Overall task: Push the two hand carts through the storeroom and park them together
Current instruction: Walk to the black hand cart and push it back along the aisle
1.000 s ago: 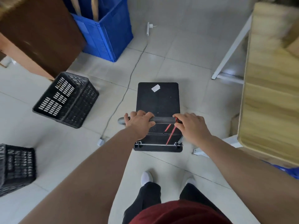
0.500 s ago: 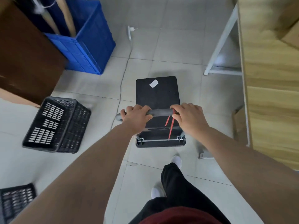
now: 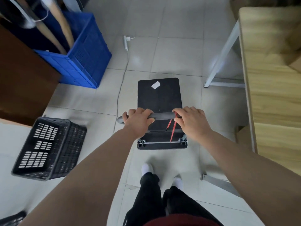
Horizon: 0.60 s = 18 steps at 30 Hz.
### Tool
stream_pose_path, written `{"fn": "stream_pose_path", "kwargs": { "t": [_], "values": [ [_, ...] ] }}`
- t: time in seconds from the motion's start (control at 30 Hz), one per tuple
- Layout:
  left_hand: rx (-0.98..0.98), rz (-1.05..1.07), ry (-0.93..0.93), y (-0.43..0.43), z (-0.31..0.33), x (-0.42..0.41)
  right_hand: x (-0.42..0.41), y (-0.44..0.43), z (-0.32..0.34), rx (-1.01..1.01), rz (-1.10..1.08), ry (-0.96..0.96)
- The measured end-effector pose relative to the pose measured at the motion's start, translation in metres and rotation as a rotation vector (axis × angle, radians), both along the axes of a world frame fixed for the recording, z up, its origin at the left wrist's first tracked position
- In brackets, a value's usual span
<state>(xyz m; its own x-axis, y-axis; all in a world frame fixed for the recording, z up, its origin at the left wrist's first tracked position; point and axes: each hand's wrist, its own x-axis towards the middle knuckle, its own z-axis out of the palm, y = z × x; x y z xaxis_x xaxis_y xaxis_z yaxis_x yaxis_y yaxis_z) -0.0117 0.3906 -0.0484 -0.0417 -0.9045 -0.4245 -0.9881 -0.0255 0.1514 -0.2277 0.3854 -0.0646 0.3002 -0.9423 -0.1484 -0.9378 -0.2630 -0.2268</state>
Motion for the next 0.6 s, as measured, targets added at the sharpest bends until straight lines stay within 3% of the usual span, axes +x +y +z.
{"fn": "stream_pose_path", "kwargs": {
  "t": [0.6],
  "values": [
    [0.017,-0.193,-0.016,-0.259,-0.004,0.052,0.055,-0.221,-0.001,0.099,-0.188,0.051]
  ]
}}
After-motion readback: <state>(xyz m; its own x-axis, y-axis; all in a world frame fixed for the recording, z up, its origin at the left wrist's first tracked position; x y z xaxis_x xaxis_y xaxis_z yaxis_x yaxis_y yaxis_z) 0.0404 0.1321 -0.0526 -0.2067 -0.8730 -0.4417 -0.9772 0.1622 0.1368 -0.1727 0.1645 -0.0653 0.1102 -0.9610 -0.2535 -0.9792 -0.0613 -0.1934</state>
